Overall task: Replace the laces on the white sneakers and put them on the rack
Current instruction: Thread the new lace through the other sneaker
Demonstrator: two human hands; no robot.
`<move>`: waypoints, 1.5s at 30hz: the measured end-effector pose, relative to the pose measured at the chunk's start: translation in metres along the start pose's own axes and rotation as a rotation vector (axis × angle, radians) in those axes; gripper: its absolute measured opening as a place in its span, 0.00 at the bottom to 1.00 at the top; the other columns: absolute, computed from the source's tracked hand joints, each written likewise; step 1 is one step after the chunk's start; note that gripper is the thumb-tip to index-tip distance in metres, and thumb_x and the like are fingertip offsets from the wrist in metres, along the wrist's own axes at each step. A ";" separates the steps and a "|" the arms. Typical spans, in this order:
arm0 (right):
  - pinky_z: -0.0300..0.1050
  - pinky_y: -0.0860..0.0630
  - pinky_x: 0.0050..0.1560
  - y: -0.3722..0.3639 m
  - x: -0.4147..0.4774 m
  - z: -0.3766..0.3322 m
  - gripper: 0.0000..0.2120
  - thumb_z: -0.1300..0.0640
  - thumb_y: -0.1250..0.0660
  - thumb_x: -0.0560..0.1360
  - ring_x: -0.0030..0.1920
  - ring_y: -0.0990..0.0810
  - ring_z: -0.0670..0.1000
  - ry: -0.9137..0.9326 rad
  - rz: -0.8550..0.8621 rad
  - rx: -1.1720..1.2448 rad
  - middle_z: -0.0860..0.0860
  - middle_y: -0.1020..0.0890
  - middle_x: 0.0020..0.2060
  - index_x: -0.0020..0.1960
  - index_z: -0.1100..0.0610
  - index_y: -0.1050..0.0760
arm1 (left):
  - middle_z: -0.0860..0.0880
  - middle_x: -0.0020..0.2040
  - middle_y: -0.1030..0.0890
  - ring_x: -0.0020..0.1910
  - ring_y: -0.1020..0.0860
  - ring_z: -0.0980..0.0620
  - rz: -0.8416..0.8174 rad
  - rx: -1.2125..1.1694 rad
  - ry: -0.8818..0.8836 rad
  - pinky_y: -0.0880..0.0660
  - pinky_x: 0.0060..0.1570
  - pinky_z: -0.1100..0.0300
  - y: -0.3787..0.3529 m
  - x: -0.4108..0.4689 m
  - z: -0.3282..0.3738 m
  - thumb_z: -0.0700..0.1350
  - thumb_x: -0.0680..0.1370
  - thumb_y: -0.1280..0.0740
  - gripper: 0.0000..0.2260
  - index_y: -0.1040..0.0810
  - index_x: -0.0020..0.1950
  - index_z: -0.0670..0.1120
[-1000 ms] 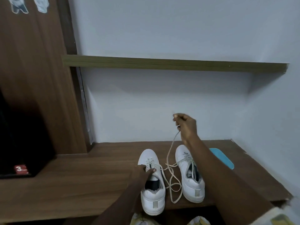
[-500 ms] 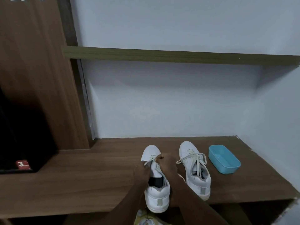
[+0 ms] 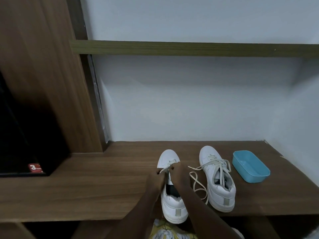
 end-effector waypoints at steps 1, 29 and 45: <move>0.40 0.31 0.45 0.001 0.000 -0.001 0.14 0.61 0.42 0.78 0.51 0.20 0.53 0.006 0.009 -0.017 0.55 0.18 0.49 0.50 0.60 0.18 | 0.47 0.40 0.16 0.41 0.19 0.49 -0.022 -0.048 0.037 0.25 0.42 0.57 -0.001 0.001 -0.004 0.51 0.77 0.35 0.12 0.17 0.44 0.45; 0.44 0.26 0.50 0.005 -0.030 0.010 0.24 0.41 0.47 0.80 0.55 0.21 0.53 0.000 -0.095 -0.368 0.54 0.20 0.54 0.55 0.59 0.24 | 0.44 0.32 0.32 0.28 0.32 0.49 0.196 -0.651 0.247 0.30 0.27 0.60 0.028 0.026 -0.012 0.34 0.78 0.51 0.11 0.34 0.39 0.41; 0.47 0.30 0.61 -0.019 -0.032 0.009 0.16 0.60 0.49 0.82 0.62 0.26 0.57 0.067 -0.295 -0.306 0.59 0.25 0.61 0.65 0.63 0.30 | 0.46 0.64 0.25 0.64 0.28 0.45 0.221 0.840 0.260 0.37 0.64 0.50 0.079 0.013 -0.039 0.47 0.78 0.43 0.15 0.23 0.61 0.47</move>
Point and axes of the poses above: each hand's wrist, its own x-axis towards the middle knuckle, its own y-axis out of the back of the hand, z = x × y, the point moved 10 cm from there along x, towards the middle knuckle
